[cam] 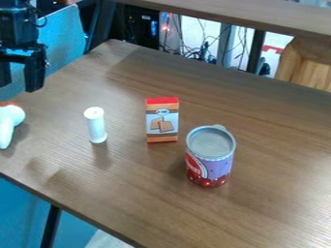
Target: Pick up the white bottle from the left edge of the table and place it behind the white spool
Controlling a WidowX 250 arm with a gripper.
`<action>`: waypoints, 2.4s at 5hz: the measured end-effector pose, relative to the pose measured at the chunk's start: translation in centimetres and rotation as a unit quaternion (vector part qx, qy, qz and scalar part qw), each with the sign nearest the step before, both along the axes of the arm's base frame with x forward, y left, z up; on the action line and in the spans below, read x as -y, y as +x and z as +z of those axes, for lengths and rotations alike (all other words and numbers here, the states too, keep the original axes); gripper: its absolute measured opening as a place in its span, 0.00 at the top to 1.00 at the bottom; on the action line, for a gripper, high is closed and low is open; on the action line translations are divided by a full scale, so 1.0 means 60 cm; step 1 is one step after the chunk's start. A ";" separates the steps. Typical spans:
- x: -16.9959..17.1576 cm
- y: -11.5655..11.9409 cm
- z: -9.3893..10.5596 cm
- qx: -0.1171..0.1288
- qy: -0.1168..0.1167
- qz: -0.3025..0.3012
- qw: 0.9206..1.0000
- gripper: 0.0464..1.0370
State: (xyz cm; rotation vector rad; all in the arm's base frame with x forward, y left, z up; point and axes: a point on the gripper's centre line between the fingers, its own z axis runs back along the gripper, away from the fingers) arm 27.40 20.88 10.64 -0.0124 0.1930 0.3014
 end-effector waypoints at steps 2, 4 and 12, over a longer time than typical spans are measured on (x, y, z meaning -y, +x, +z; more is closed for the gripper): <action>0.009 -0.028 -0.036 0.025 -0.026 0.020 0.999 0.04; -0.016 -0.075 -0.046 0.079 0.061 0.122 0.987 0.04; -0.034 -0.037 -0.132 0.059 0.146 0.235 0.959 0.34</action>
